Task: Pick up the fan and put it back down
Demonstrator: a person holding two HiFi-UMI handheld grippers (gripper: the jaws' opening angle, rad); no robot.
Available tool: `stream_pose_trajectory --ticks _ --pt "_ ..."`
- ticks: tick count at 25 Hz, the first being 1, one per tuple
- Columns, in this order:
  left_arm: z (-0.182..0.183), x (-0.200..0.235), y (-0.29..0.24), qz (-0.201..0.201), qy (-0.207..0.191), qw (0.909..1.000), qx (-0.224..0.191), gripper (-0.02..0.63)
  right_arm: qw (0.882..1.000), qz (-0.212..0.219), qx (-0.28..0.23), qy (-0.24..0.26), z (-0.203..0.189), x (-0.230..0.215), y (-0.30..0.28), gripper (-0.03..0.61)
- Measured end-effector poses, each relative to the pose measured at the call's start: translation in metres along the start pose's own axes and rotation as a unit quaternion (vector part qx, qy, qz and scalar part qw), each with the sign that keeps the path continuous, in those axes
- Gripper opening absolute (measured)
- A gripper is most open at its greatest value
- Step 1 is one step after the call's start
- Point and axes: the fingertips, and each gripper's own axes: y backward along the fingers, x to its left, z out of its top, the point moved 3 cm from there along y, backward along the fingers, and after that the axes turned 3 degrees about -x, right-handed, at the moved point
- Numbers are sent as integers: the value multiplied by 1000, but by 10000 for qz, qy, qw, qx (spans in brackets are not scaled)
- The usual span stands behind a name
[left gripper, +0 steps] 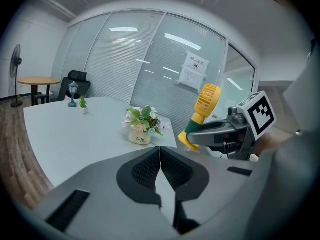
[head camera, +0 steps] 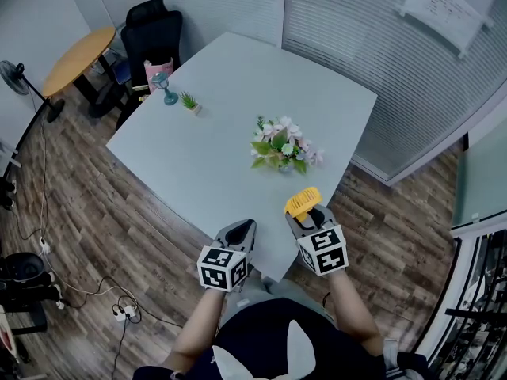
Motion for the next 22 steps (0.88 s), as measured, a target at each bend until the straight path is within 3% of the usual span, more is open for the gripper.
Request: stream_pose_trajectory --ticks 22 --pt "-4 -5 2 5 -34 10000 36 21 9999 29 20 -134 -6 1 6 179"
